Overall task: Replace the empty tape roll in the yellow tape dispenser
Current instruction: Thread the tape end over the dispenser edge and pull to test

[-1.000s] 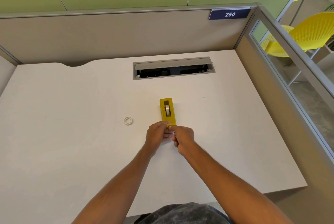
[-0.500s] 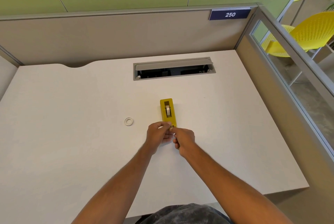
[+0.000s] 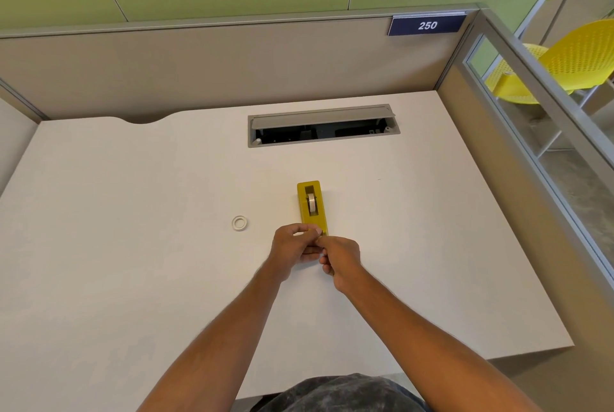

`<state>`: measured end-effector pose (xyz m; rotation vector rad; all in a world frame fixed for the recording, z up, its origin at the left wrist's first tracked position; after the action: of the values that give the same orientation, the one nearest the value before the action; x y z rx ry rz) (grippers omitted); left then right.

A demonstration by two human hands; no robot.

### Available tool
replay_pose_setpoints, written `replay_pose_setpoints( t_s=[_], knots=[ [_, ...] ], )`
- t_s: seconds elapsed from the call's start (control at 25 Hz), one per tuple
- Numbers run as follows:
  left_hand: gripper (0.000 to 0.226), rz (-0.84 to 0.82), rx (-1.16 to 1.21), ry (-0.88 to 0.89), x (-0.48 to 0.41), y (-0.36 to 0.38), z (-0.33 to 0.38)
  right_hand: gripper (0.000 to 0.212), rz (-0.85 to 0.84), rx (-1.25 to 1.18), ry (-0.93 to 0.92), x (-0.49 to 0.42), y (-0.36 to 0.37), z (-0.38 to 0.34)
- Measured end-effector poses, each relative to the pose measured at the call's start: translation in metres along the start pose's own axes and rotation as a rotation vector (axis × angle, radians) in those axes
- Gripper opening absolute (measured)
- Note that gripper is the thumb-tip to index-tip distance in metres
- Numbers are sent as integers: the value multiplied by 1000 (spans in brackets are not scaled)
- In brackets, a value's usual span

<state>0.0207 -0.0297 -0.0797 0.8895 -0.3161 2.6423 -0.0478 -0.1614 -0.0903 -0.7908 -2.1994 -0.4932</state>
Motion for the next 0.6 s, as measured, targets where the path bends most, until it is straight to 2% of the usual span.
replay_pose_setpoints(
  t_s=[0.6],
  knots=[
    [26, -36, 27, -24, 2, 0, -2, 15, -18, 28, 8, -4, 0, -1]
  ],
)
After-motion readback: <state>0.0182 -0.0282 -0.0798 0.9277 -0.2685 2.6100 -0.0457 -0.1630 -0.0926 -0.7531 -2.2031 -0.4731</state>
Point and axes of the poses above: each hand's wrist, its own x-axis away from the middle knuckle, its own y-axis out of the palm, z = x × y, the point moved 8 cm from there along -x, towards the middle knuckle, and after that the axes turned 14 degrees about -x, right-handed, at the moved point
